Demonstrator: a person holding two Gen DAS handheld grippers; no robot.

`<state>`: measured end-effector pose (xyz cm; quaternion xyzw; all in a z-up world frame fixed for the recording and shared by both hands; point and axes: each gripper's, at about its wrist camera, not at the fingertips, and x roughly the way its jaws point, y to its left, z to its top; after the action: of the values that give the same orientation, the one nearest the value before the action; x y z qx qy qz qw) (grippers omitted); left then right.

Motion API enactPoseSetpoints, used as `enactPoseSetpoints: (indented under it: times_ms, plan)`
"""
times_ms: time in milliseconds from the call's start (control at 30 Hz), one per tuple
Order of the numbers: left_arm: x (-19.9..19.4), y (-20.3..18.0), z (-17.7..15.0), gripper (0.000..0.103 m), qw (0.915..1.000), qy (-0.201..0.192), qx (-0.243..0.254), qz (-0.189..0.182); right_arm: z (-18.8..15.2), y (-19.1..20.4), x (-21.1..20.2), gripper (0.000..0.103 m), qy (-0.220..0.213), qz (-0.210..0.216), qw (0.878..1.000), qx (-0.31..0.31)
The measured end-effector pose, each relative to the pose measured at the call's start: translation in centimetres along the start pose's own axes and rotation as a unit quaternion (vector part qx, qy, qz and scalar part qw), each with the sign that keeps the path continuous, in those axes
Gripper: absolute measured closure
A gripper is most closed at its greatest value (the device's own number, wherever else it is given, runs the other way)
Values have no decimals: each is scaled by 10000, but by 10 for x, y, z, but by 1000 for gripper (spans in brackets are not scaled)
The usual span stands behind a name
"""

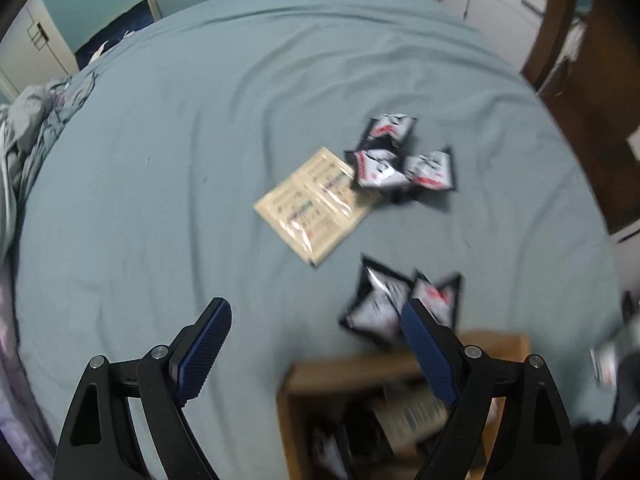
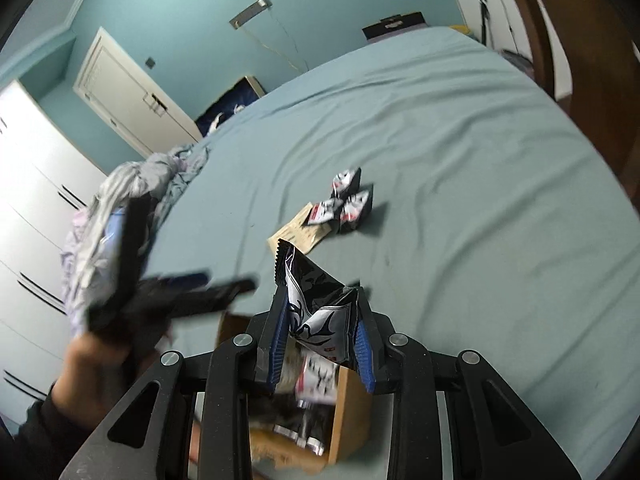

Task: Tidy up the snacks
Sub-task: 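Grasp the second beige sachet with the left tool while the right tool holds its packet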

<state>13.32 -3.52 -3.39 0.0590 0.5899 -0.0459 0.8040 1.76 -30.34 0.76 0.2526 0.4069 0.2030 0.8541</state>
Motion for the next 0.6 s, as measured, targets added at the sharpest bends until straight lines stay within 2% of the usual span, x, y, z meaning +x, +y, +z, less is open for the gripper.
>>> enactPoseSetpoints:
  times_ms: [100,200,333,467,500,533,567,600]
  plan:
    - [23,-1,25,15,9997,149,-79,196,-10,-18,-4,75,89,169,9994,275]
    - [45,-4,40,15,9977,277,-108,604,-4,-28,7,75,212,121,9992,309]
    - [64,-16,55,15,9974,437,-7,577,17,-29,22,75,302,138,9989,331]
    - [94,-33,69,15,9944,740,446,603,24,-31,31,75,425,144,9982,398]
    - [101,-36,72,12,9935,794,548,598,25,-31,32,75,464,136,9980,419]
    - [106,-36,75,0,9930,790,606,641,26,-31,32,75,492,136,9977,439]
    - [108,-35,80,0,9933,721,608,675,27,-30,33,75,503,136,9976,452]
    - [109,-32,85,0,9947,664,566,551,28,-30,33,75,507,144,9975,462]
